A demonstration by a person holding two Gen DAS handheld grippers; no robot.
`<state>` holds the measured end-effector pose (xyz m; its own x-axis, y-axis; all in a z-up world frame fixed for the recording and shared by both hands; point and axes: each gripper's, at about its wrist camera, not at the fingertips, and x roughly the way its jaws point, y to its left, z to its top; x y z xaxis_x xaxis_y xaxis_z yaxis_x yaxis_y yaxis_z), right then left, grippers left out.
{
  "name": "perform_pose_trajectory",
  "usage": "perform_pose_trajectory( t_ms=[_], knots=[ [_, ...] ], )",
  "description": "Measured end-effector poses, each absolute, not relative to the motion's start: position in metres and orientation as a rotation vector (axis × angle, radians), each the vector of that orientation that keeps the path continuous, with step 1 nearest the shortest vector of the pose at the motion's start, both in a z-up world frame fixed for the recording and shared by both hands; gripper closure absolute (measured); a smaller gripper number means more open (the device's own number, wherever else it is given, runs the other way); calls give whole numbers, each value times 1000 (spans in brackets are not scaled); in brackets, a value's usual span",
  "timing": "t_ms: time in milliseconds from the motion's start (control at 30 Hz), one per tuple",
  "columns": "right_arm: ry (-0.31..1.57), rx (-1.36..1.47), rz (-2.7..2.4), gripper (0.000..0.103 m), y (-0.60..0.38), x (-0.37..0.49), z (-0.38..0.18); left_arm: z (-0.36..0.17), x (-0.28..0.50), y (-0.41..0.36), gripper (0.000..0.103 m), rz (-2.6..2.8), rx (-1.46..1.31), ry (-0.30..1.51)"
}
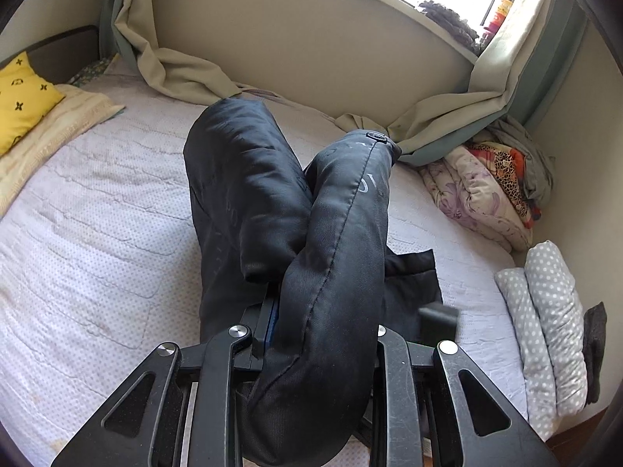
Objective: Fold large clothes
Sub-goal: 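Fold the held coat over with the left gripper while the right gripper grasps the coat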
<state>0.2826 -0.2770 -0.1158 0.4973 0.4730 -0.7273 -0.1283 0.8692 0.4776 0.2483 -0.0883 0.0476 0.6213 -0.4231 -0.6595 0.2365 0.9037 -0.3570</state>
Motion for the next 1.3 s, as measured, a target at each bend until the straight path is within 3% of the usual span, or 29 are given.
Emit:
perform_pose_trajectory(
  t_ms=[167, 333, 400, 567, 833, 933, 1000, 1067, 1200, 1300],
  knots=[
    [842, 317, 385, 92, -274, 266, -72, 47, 249, -91, 74, -374, -239, 820],
    [960, 352, 376, 92, -280, 276, -110, 47, 243, -101, 74, -384, -210, 819],
    [1005, 368, 383, 101, -263, 278, -129, 46, 243, -107, 74, -388, -196, 830],
    [991, 335, 394, 103, -253, 281, -141, 39, 237, -134, 74, -382, -137, 839],
    [1125, 596, 412, 103, -299, 280, -138, 39, 230, -178, 74, -359, 3, 803],
    [1143, 632, 357, 83, -340, 264, -113, 36, 230, -183, 74, -350, 29, 809],
    [1093, 684, 308, 54, -373, 250, -98, 33, 227, -188, 74, -351, 51, 803],
    [990, 812, 294, 42, -411, 233, -84, 30, 222, -198, 73, -356, 84, 788],
    [836, 1098, 499, 23, -447, 222, -77, 18, 207, -221, 73, -372, 179, 759],
    [843, 1062, 495, 22, -445, 224, -74, 8, 195, -237, 71, -379, 266, 731]
  ],
)
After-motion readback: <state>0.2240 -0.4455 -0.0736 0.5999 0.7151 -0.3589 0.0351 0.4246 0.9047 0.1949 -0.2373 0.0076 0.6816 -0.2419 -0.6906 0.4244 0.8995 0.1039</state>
